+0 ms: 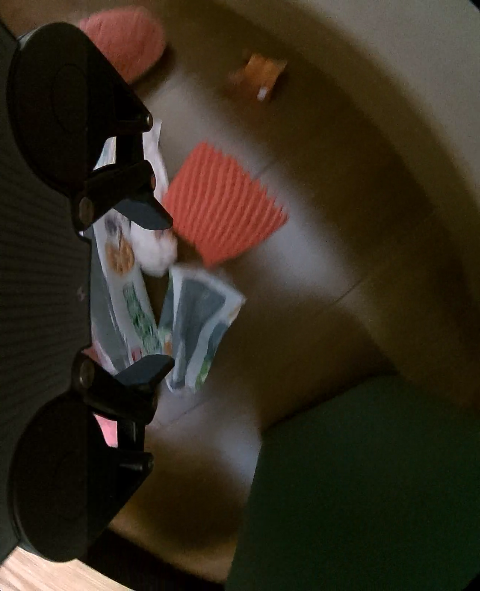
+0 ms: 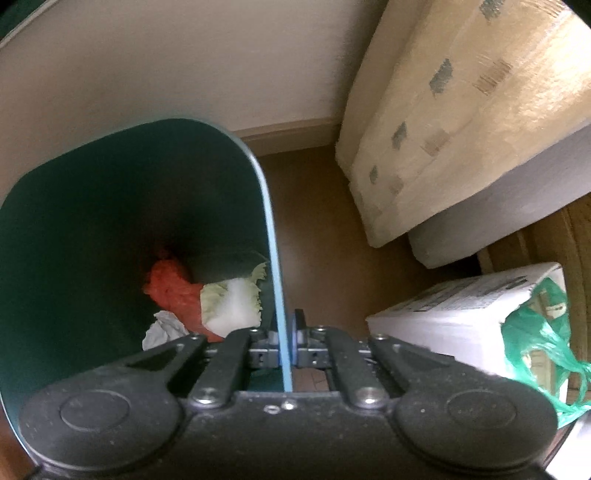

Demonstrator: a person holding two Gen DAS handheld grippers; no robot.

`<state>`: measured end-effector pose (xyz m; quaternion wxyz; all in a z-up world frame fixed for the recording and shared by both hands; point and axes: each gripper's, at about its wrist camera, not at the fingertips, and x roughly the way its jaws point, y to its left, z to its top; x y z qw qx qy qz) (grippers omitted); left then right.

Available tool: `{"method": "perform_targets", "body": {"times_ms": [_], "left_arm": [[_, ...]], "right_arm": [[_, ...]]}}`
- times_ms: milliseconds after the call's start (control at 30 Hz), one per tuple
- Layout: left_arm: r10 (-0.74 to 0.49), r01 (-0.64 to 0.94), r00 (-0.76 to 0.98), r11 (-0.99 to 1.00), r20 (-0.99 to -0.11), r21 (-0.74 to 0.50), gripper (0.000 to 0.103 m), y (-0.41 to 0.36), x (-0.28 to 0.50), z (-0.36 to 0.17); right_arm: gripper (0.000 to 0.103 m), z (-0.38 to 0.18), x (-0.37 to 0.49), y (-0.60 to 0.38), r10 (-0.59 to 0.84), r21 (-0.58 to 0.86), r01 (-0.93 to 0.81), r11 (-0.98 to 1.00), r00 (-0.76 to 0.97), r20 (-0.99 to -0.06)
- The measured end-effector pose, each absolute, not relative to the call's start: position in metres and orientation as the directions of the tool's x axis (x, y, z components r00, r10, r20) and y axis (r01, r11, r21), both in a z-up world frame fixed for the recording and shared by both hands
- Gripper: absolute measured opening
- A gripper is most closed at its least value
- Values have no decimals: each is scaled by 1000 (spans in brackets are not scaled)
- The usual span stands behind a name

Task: Collect trash
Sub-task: 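Grasp the clear plastic wrapper with the left tool and lift it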

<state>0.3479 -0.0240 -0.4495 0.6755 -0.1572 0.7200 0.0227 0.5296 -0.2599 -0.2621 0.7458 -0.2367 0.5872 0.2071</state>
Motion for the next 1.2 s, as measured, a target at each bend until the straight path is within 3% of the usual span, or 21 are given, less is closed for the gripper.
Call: {"method": "perform_targets", "body": {"times_ms": [100, 200, 400, 467, 567, 767, 1033, 1200], "left_arm": [[-307, -418, -84, 875, -948, -246, 74, -21, 355, -471], [-326, -518, -113, 825, -939, -224, 72, -21, 363, -489], [-311, -572, -184, 805, -932, -156, 36, -24, 378, -514], [-302, -560, -193, 815, -934, -148, 19, -27, 382, -514], [-290, -543, -183, 826, -939, -149, 8, -29, 385, -508], [-261, -543, -149, 828, -954, -142, 8, -15, 387, -488], [-168, -479, -33, 868, -985, -132, 7, 11, 380, -409], [-171, -492, -13, 859, -985, -143, 7, 27, 372, -388]], "right_arm": [[1, -262, 528, -262, 20, -115, -588, 800, 218, -976], [1, -259, 524, -262, 26, -109, -594, 797, 215, -976], [4, -257, 515, -265, 34, -99, -600, 794, 207, -978], [5, -257, 512, -266, 34, -97, -596, 797, 206, -978], [5, -257, 509, -268, 36, -89, -579, 810, 201, -979], [6, -256, 503, -270, 37, -87, -545, 834, 213, -976], [7, -253, 494, -261, 31, -94, -539, 837, 219, -975], [8, -251, 485, -250, 26, -112, -572, 813, 228, -973]]}}
